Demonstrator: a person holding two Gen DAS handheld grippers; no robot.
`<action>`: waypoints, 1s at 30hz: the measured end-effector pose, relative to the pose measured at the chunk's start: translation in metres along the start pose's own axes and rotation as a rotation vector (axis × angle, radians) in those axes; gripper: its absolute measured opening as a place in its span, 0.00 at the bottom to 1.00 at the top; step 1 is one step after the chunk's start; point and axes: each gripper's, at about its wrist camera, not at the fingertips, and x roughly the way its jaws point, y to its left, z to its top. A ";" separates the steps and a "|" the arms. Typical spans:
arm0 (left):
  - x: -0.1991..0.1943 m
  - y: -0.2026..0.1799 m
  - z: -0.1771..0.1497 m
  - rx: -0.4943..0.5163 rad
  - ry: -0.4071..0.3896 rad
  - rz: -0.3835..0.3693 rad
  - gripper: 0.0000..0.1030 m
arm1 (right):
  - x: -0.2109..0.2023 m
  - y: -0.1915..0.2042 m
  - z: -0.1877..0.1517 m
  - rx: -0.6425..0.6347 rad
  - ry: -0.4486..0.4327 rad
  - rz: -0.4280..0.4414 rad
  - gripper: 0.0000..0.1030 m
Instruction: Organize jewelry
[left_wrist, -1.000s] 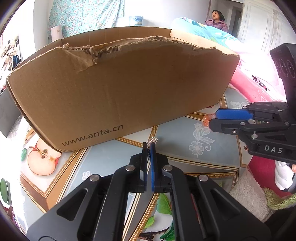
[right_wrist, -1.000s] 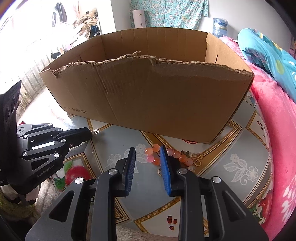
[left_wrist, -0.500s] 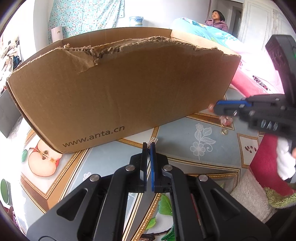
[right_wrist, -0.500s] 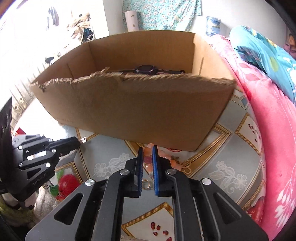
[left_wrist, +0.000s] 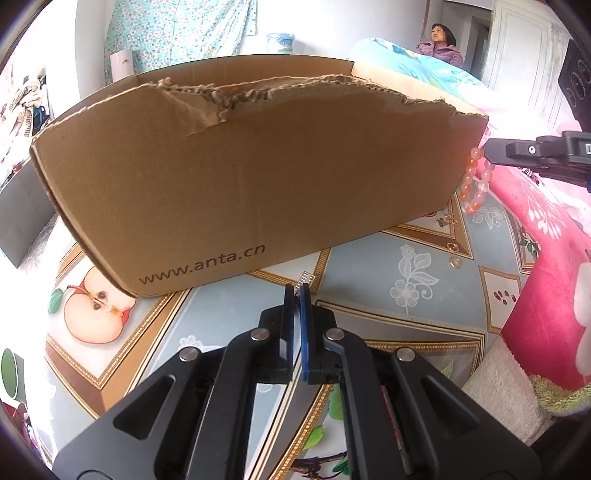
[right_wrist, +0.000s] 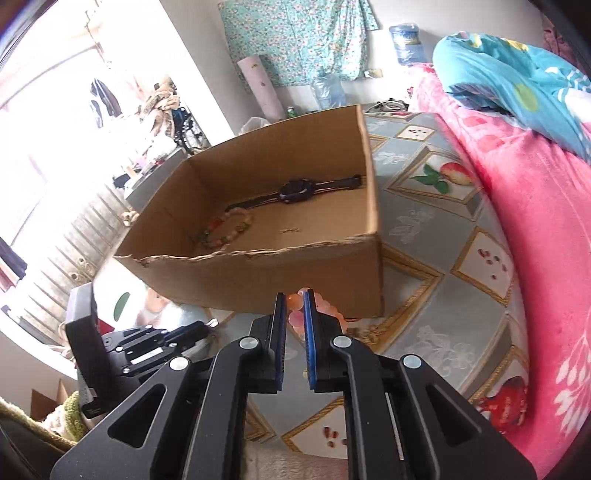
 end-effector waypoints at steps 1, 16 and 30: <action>-0.001 0.001 -0.001 -0.001 0.000 0.005 0.02 | 0.004 0.007 0.001 0.009 0.010 0.048 0.09; -0.011 0.020 -0.009 -0.053 -0.004 0.042 0.02 | 0.050 0.012 -0.026 0.008 0.167 -0.039 0.12; -0.010 0.020 -0.010 -0.052 -0.004 0.041 0.02 | 0.026 -0.015 -0.046 -0.060 0.165 -0.218 0.26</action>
